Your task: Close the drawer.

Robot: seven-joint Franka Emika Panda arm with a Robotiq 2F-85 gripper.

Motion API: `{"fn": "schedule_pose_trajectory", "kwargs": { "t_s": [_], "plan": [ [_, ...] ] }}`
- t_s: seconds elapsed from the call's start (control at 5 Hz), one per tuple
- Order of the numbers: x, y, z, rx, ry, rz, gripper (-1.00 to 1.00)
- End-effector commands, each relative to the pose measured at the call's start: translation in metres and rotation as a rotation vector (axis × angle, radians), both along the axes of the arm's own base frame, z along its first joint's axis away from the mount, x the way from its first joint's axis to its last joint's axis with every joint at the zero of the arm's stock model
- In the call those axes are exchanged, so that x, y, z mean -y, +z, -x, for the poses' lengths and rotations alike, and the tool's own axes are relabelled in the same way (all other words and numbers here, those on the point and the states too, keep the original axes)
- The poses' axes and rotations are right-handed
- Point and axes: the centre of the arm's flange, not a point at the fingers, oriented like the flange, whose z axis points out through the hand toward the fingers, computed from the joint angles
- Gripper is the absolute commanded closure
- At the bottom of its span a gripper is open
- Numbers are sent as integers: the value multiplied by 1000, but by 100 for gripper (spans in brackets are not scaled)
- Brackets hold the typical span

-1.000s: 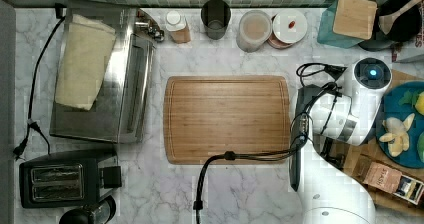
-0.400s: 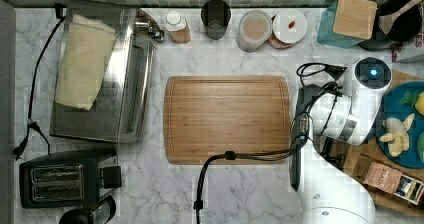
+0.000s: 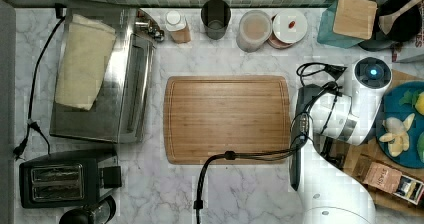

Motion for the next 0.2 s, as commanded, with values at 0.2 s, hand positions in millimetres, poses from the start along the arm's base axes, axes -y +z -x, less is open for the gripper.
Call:
{"fn": "schedule_pose_trajectory", "kwargs": {
  "t_s": [0.2],
  "plan": [
    [161,21,125,-108,-257,54,100]
  ]
}}
